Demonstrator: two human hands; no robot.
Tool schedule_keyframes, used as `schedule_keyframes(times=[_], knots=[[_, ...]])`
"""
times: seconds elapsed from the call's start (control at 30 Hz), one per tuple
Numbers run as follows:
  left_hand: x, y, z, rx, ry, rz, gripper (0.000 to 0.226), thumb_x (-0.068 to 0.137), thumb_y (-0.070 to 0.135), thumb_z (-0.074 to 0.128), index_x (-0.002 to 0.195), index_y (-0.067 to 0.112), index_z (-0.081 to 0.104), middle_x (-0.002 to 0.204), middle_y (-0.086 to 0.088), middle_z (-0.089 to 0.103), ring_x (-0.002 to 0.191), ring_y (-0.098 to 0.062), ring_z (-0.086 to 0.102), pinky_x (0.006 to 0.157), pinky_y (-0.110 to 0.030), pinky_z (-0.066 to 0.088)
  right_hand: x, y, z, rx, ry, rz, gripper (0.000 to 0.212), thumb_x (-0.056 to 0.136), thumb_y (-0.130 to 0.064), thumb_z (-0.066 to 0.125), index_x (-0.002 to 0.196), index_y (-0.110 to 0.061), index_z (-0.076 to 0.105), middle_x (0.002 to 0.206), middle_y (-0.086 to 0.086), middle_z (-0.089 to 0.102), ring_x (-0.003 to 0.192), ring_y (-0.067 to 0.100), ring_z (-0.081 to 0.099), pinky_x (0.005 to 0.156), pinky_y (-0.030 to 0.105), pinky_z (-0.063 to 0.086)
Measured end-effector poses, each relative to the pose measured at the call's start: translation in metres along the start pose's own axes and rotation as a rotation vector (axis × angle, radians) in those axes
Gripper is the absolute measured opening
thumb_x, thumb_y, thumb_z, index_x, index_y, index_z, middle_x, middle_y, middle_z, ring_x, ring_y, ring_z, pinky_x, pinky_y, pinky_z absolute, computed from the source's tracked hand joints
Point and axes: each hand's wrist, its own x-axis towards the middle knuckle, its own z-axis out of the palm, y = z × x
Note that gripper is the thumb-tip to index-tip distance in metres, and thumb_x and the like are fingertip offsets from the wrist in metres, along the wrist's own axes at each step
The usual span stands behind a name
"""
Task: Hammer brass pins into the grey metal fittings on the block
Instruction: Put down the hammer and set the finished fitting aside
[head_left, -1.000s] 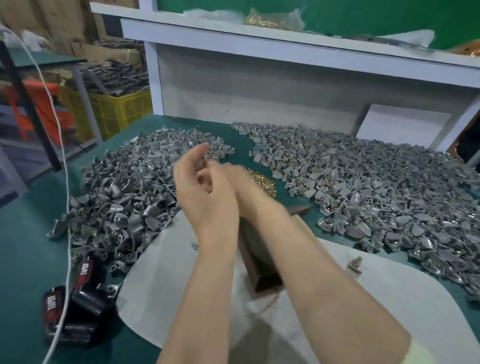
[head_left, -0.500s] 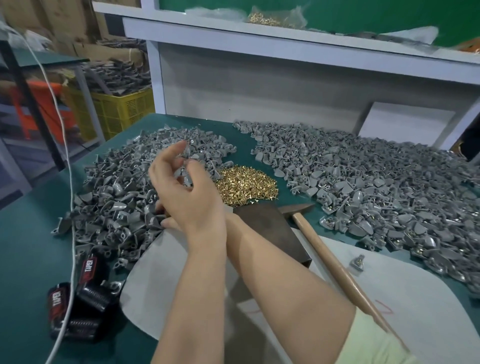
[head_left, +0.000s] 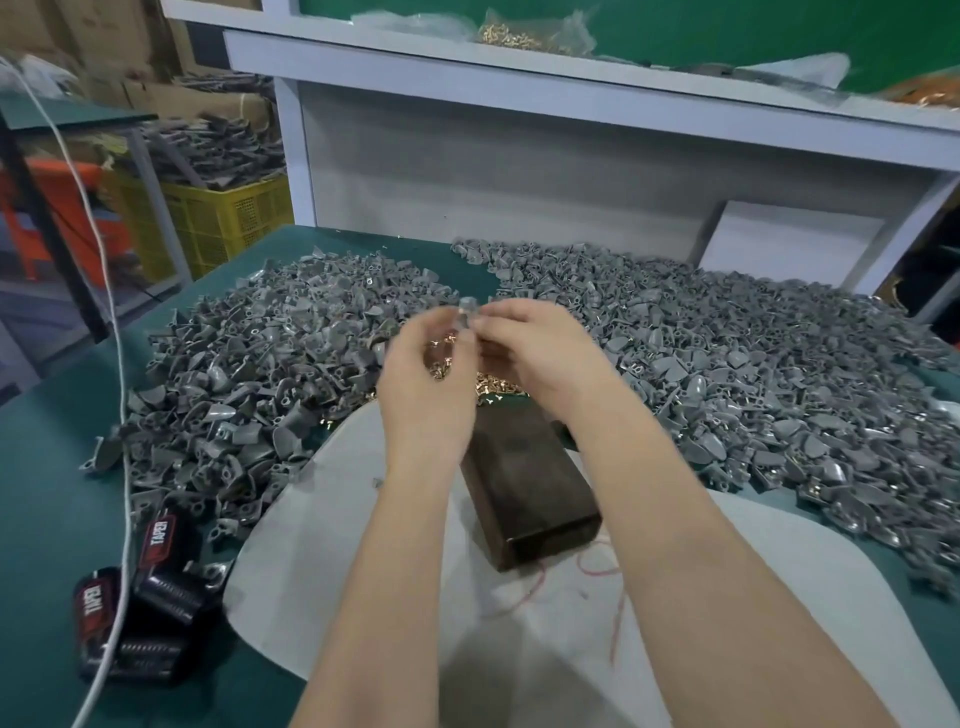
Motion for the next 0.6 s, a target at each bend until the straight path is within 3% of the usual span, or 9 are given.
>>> schedule_keyframes(times=[0.1,0.23,0.37,0.5,0.6], knots=[[-0.007,0.0,0.008,0.041,-0.145,0.052,0.015,0.089,0.009,0.063,0.097,0.021,0.061,0.088,0.012,0.065,0.082,0.007,0.059,0.075,-0.006,0.043,-0.017,0.006,-0.029,0.13,0.014,0.042,0.03,0.093,-0.003,0.055,0.118,0.012,0.054,0.079,0.008,0.06,0.071,0.016,0.06,0.07,0.025,0.053],[-0.011,-0.002,0.013,0.029,-0.235,0.038,0.011,0.086,0.009,0.067,0.089,0.018,0.061,0.087,0.003,0.068,0.084,-0.01,0.066,0.078,-0.017,0.051,-0.033,0.014,-0.045,0.069,0.046,0.045,0.028,0.094,-0.006,0.054,0.116,0.011,0.054,0.081,0.009,0.061,0.073,0.017,0.062,0.072,0.026,0.054],[-0.012,-0.004,0.013,0.104,-0.25,0.056,0.011,0.087,0.016,0.067,0.094,0.022,0.061,0.086,0.008,0.068,0.081,-0.001,0.063,0.073,-0.01,0.046,-0.039,0.018,-0.054,-0.015,0.082,0.024,0.025,0.093,-0.005,0.054,0.113,0.01,0.056,0.078,0.005,0.06,0.068,0.014,0.059,0.065,0.023,0.051],[-0.012,-0.005,0.012,0.254,-0.363,0.168,0.022,0.09,0.011,0.061,0.107,0.025,0.065,0.102,0.007,0.067,0.093,-0.007,0.062,0.086,-0.02,0.047,-0.038,0.013,-0.062,-0.364,0.074,-0.007,0.015,0.092,-0.009,0.056,0.096,-0.004,0.069,0.067,-0.003,0.06,0.06,0.009,0.054,0.06,0.024,0.048],[-0.01,-0.006,0.011,0.248,-0.293,0.169,0.02,0.091,0.007,0.058,0.098,0.024,0.067,0.093,0.01,0.068,0.086,0.001,0.062,0.08,-0.013,0.045,-0.032,0.007,-0.058,-0.341,0.086,-0.02,0.018,0.092,-0.015,0.057,0.079,-0.017,0.07,0.062,-0.005,0.062,0.059,0.007,0.055,0.061,0.023,0.049]])
